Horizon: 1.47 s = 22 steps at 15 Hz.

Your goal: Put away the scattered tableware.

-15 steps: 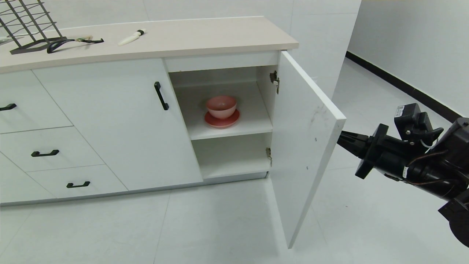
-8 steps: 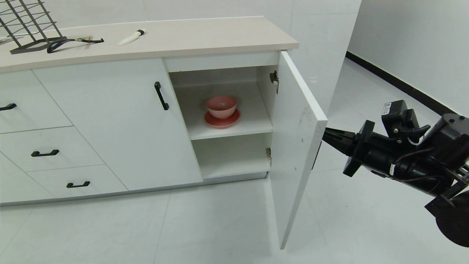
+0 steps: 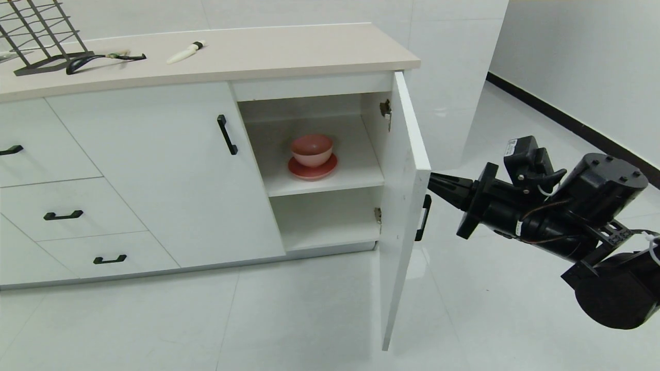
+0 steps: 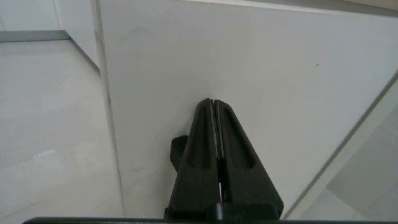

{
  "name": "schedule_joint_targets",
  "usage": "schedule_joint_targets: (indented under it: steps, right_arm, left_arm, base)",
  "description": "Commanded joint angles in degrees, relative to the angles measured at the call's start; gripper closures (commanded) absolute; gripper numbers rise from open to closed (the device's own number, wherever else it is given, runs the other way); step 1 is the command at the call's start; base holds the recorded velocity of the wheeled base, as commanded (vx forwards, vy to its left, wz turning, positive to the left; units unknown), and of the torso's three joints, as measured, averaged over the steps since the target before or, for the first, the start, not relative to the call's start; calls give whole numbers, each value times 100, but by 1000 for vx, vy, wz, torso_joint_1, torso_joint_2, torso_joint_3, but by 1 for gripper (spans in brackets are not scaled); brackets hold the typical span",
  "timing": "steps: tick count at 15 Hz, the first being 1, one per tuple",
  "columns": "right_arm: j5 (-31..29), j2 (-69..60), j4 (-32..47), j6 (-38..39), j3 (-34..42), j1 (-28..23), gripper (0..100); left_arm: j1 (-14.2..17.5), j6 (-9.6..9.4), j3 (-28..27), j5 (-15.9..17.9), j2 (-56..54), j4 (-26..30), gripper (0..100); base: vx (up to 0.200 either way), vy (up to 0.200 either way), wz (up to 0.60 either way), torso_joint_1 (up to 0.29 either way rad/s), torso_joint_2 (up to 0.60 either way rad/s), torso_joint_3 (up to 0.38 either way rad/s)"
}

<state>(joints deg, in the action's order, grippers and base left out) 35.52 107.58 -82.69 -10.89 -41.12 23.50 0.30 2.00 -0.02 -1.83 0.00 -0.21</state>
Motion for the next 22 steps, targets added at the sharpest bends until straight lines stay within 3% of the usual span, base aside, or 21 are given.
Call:
schedule_joint_targets:
  steps: [1,22]
  right_arm:
    - [-2,211,-2,8,-204,146,100]
    - [-10,1995,-2,25,-2770,946,100]
  left_arm:
    - [5,2,2,-2,0,-6,0]
    - [5,11,2,-2,0,-6,0]
  base:
    - [0,0,0,0,0,0]
    - [0,0,0,0,0,0]
